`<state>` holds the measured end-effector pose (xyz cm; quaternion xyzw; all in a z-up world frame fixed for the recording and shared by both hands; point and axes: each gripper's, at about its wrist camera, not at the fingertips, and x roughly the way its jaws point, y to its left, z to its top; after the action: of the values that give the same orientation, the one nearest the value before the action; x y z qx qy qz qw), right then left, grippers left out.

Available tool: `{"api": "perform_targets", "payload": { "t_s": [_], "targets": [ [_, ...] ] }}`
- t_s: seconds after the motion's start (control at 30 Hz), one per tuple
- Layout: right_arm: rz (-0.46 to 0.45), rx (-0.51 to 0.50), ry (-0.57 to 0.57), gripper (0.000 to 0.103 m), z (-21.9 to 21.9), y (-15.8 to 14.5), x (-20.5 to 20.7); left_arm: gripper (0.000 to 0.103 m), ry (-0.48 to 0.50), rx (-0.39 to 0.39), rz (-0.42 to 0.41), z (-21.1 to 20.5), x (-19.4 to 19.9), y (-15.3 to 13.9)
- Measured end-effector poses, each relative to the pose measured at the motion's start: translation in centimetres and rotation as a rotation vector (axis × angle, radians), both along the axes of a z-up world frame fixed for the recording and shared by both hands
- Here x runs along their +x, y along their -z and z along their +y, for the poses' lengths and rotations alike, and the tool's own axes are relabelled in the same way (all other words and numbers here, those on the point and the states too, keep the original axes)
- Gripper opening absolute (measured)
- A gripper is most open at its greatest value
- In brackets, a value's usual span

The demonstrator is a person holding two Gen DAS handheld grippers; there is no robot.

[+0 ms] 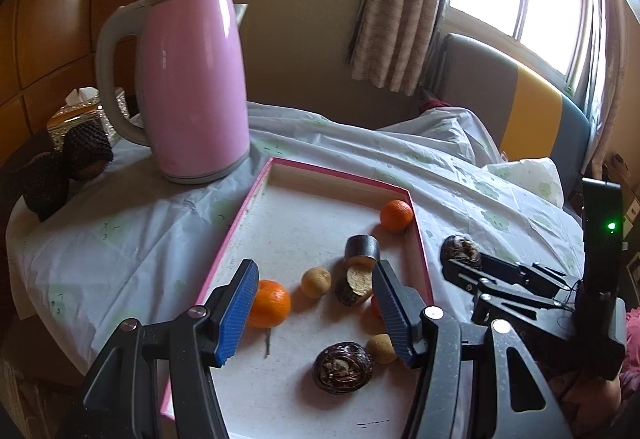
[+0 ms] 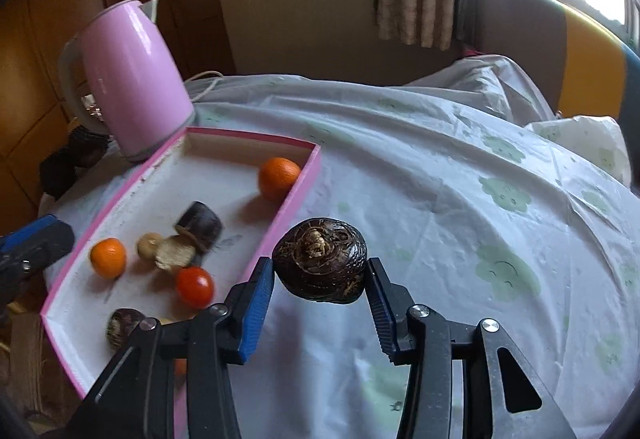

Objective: Organize fruits
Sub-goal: 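Carry the dark beet into the tray and open the right gripper, then withdraw both open grippers from the tray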

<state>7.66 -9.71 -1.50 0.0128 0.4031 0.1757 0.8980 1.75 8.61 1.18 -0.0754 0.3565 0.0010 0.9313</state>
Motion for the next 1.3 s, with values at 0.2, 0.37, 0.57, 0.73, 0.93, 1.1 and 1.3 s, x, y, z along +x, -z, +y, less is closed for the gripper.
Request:
{"api": "perform_targets", "payload": {
  "t_s": [0.2,0.37,0.57,0.73,0.93,1.1,1.3],
  "targets": [
    [-0.033,0.032,-0.099,0.062,4.6,-1.4,-0.6,0.06,-0.04,0.031,-0.029,1.1,-1.1,-1.0],
    [-0.039,0.014,-0.113,0.067,5.7,-1.5,-1.9,0.06,-0.059,0.033,-0.043,1.5,-1.8,-1.3],
    [-0.052,-0.022,-0.034,0.078,4.8,-1.4,-3.4,0.064,-0.054,0.031,-0.067,1.1,-2.3,-1.9],
    [-0.069,-0.037,0.048,0.085,3.8,-1.9,-4.9,0.068,-0.035,0.045,-0.085,0.2,-2.9,-2.3],
    [-0.087,-0.041,0.117,0.088,2.8,-2.3,-6.3,0.07,-0.023,0.065,-0.083,-0.8,-3.7,-2.2],
    [-0.119,-0.045,0.136,0.089,2.3,-2.6,-7.5,0.073,-0.055,0.101,-0.1,-1.5,-4.4,-2.3],
    [-0.129,-0.036,0.138,0.089,2.0,-2.7,-8.0,0.073,-0.086,0.152,-0.122,-2.0,-4.8,-2.6]
  ]
}}
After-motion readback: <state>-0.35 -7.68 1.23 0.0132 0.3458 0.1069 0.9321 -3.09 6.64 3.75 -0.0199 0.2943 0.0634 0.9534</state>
